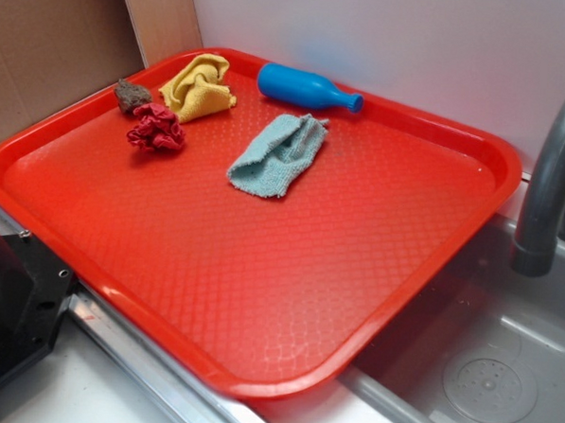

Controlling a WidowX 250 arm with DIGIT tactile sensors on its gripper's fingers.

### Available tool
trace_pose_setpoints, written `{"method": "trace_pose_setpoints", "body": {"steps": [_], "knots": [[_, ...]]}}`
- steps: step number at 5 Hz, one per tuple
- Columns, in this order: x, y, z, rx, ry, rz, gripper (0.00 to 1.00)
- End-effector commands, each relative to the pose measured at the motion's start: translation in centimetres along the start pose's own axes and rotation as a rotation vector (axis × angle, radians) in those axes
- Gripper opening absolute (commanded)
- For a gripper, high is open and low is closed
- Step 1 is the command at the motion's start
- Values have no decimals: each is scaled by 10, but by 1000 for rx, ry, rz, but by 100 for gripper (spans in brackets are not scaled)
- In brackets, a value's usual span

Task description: Grab the yellow cloth.

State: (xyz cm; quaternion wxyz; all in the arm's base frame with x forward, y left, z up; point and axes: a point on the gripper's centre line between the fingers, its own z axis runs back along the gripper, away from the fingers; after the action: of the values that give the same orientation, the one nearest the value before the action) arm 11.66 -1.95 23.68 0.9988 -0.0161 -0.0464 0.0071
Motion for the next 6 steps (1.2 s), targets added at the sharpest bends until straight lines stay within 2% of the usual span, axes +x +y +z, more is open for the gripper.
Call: {"method": "trace_pose_setpoints", "body": {"steps": [1,2,3,4,5,6], "knots": [[0,0,0,0,0,0,100],[12,17,-9,-14,-38,202,100],[31,33,-22,2,-96,349,100],[48,56,-38,17,-197,432,100],[64,78,-56,26,-255,466,100],[87,109,-81,26,-345,516,100]]}}
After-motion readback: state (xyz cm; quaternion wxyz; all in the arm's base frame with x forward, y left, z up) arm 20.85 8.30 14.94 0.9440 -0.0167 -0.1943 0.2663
